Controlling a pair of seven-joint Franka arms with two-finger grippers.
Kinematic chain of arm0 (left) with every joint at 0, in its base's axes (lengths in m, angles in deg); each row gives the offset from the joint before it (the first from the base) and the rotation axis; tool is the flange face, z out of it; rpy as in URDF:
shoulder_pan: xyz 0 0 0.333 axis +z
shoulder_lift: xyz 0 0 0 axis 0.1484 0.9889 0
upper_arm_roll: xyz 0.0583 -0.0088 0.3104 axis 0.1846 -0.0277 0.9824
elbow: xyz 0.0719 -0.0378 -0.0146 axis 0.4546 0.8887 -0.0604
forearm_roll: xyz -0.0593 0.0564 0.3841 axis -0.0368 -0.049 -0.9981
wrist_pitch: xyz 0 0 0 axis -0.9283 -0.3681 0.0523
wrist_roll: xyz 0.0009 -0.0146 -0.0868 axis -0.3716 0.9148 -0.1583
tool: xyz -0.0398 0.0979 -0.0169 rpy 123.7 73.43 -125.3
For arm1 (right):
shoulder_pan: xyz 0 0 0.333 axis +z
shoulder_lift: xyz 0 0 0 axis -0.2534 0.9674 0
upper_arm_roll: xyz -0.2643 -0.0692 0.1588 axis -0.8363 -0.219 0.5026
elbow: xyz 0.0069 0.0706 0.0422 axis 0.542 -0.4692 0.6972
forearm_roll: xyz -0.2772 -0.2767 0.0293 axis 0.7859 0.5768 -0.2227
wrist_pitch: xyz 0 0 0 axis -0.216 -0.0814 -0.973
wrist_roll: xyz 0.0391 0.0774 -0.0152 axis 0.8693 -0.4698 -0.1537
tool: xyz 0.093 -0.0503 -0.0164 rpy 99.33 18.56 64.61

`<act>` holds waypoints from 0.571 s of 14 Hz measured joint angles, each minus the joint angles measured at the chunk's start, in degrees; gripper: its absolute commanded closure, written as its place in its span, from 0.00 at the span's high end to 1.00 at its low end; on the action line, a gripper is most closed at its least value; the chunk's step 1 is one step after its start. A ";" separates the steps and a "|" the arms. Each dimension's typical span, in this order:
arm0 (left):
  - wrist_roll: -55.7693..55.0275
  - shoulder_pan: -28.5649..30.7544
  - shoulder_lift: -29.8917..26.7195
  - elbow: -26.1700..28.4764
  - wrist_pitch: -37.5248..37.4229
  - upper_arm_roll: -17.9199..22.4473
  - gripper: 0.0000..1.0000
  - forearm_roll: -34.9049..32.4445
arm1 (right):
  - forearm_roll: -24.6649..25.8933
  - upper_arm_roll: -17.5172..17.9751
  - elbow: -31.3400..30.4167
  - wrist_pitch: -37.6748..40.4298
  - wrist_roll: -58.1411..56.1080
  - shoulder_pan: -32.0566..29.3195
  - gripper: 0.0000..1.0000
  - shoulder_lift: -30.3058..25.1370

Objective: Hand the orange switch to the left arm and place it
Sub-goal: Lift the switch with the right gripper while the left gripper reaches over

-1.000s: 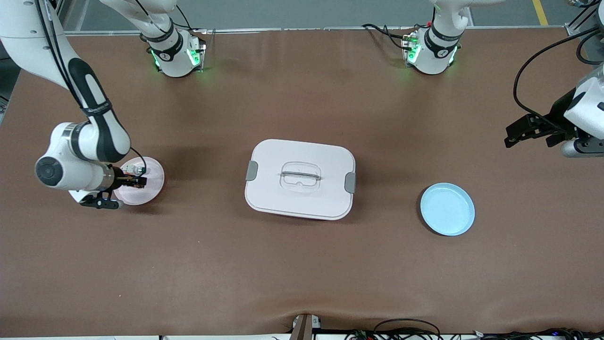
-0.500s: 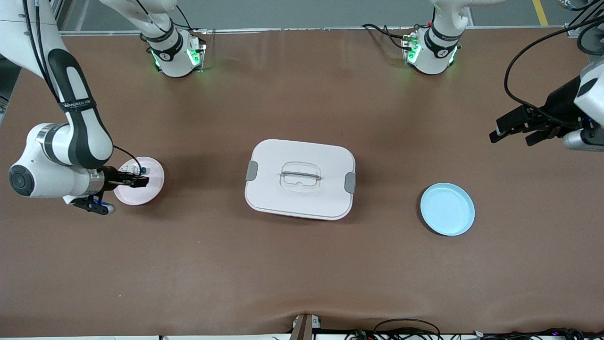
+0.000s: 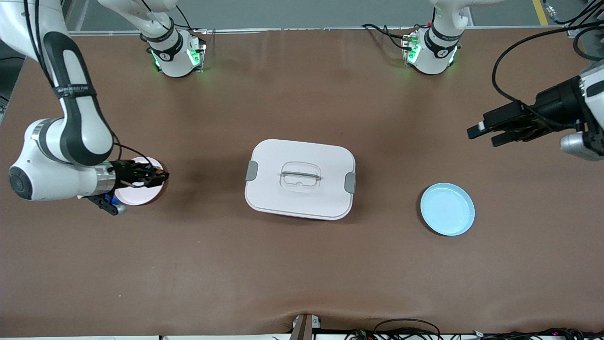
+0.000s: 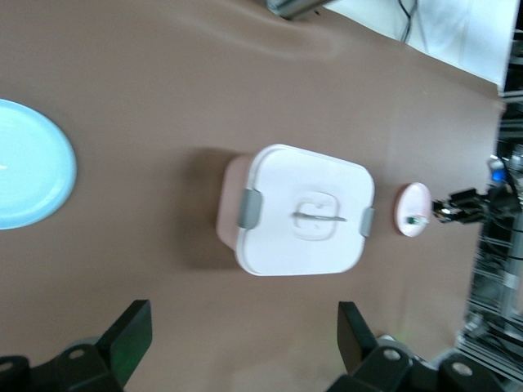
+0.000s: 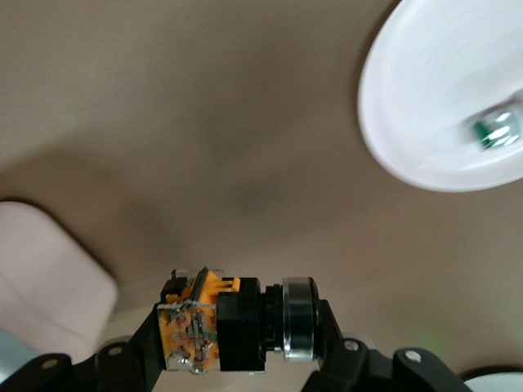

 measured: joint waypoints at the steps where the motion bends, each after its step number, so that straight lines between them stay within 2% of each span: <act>1: 1.14 -0.35 1.13 0.00 0.12 -0.24 1.00 1.79 | -0.54 0.12 1.59 -0.01 4.99 2.48 0.00 -0.10; 4: 4.68 -2.81 4.76 0.01 1.68 -1.06 1.00 6.67 | -4.41 0.25 5.77 -0.17 15.75 8.81 0.00 -0.13; 6: 5.38 -6.23 6.87 0.00 4.80 -1.50 1.00 8.36 | -7.99 0.24 6.97 -0.93 19.61 11.36 0.00 0.00; 8: 5.38 -10.59 8.41 -0.01 8.85 -1.65 1.00 8.60 | -9.11 0.21 8.03 -1.83 23.95 13.06 0.00 0.38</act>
